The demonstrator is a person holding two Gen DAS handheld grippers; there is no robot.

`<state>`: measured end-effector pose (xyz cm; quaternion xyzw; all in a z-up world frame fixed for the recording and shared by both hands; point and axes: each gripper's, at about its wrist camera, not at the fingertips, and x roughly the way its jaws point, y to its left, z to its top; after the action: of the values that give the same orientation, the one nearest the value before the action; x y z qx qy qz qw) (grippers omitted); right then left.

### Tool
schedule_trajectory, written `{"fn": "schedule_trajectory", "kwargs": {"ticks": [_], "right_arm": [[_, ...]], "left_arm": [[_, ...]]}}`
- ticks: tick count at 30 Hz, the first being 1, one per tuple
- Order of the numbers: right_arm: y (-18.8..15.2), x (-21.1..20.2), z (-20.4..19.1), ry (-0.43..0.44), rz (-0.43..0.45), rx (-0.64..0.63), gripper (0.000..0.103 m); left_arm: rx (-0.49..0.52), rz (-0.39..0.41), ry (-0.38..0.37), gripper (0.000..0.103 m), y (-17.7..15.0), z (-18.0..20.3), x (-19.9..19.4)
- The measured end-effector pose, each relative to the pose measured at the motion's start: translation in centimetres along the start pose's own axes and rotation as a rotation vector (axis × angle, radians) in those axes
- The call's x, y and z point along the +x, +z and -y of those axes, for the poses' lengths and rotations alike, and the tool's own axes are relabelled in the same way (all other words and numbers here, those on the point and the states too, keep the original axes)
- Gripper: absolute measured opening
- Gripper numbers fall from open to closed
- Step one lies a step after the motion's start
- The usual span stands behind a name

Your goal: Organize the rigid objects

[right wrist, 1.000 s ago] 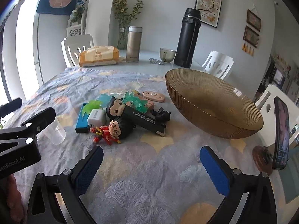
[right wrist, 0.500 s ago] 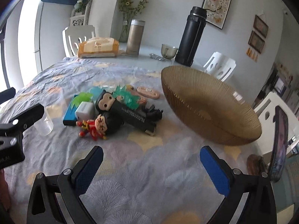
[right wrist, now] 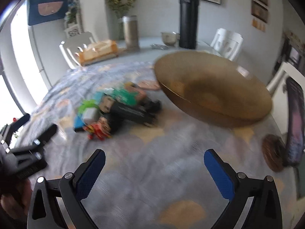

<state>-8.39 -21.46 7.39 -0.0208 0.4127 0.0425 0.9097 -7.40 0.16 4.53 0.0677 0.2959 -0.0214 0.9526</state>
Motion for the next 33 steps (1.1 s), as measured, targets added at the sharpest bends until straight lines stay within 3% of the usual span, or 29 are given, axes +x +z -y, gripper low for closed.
{"fn": "schedule_trajectory", "kwargs": {"ticks": [6, 17, 33], "right_arm": [[-1.2, 1.7, -2.1, -0.025, -0.017, -0.031, 0.103], [-1.1, 2.6, -0.4, 0.002, -0.064, 0.05, 0.103], [-1.2, 2.4, -1.3, -0.041, -0.044, 0.005, 0.103]], "left_arm": [[-0.009, -0.001, -0.033, 0.103, 0.0, -0.2, -0.1], [-0.056, 0.008, -0.06, 0.103, 0.1, -1.0, -0.2], [-0.03, 0.025, -0.036, 0.103, 0.0, -0.6, -0.4]]}}
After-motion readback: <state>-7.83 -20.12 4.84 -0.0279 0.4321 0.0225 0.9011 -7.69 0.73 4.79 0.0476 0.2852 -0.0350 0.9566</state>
